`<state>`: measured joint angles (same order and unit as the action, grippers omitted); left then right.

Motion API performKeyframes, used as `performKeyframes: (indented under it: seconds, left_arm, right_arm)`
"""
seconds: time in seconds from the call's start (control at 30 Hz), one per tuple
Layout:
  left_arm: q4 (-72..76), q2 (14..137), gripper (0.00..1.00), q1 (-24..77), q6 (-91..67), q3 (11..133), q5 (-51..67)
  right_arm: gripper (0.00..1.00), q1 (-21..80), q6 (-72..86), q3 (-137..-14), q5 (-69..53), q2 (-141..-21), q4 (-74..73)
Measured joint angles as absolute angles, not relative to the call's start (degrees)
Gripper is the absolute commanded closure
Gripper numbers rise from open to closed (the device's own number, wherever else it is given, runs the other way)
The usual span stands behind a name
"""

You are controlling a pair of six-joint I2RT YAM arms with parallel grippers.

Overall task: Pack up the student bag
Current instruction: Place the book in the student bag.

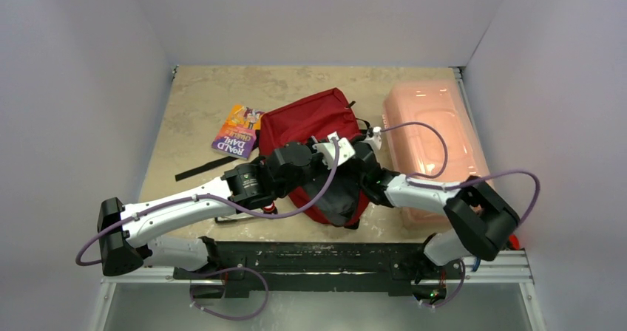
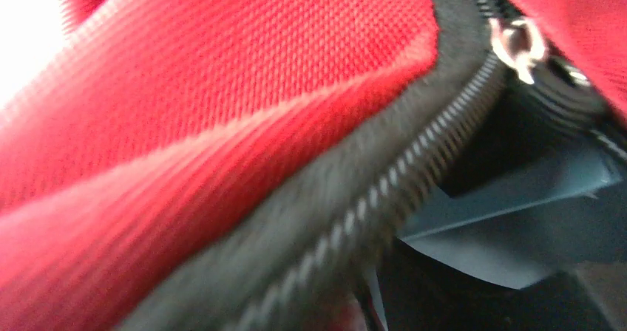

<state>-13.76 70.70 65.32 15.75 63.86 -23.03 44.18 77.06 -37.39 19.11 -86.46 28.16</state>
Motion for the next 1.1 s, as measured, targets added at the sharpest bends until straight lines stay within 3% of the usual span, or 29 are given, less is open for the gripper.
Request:
performKeyframes:
  seconds: [0.13, 0.37, 0.93, 1.0, 1.1]
  left_arm:
    - [-12.9, 70.7, 1.0, 65.3, 16.1, 63.9, -23.3]
    - [-12.8, 71.1, 1.0, 65.4, 16.5, 63.9, -24.3]
    - [-11.0, 73.4, 1.0, 65.7, 12.9, 62.1, -23.3]
    - [-11.9, 73.4, 0.93, 65.7, 10.4, 62.1, -22.4]
    - [-14.1, 73.3, 0.64, 65.7, 4.8, 62.0, -20.7]
  right_arm:
    - [0.25, 44.2, 72.4, -35.7, 16.8, -79.2, 21.2]
    - [0.25, 45.7, 62.8, -32.9, 11.6, -69.1, 10.1]
    - [0.18, 46.9, 46.0, -35.4, 7.3, -22.4, -26.9]
    - [0.17, 46.9, 44.7, -38.5, 8.1, -21.0, -29.3]
    - [0.17, 46.9, 42.5, -42.8, 9.2, -21.2, -30.9]
